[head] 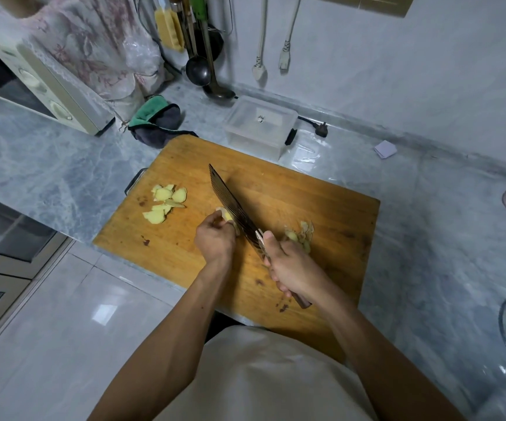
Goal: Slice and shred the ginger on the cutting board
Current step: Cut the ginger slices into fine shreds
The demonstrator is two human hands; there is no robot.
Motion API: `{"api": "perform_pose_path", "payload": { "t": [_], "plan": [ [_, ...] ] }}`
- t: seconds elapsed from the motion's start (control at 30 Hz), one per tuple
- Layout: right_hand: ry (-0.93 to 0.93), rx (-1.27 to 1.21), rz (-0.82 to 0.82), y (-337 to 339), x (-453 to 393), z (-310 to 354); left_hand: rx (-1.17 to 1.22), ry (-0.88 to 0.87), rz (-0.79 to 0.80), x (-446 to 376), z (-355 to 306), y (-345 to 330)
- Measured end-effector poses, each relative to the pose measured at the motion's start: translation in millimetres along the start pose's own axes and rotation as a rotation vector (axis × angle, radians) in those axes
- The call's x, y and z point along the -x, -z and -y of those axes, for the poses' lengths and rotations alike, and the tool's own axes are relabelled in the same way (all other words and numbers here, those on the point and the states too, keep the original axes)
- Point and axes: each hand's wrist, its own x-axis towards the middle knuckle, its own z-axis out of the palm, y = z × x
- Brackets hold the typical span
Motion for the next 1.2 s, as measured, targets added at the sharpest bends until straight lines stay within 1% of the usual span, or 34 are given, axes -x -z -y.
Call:
{"api": "perform_pose_path", "payload": {
  "t": [0.2,0.4,0.67,0.87,1.0,1.07,1.2],
  "plan": [
    [0.011,0.005,0.009,-1,5,2,-0.006,-0.016,0.013,2,-3,2],
    [0.013,0.036,0.001,-2,8,3,-0.033,-0.100,0.032,5,-3,3],
    [0.019,0.042,0.008,-2,9,4,-0.162,-0.166,0.061,4,1,5],
    [0.030,0.029,0.007,-8,7,-1,-0.178,-0.153,0.080,3,4,11],
    [0.026,-0.002,0.000,-8,7,-4,-0.149,-0.135,0.085,2,7,16],
    [0.021,-0.010,-0.004,-5,5,-3,-0.150,-0.106,0.090,1,4,16],
    [0.020,-0.006,-0.008,1,1,-1,-0.197,-0.088,0.104,-1,0,14]
  ]
}}
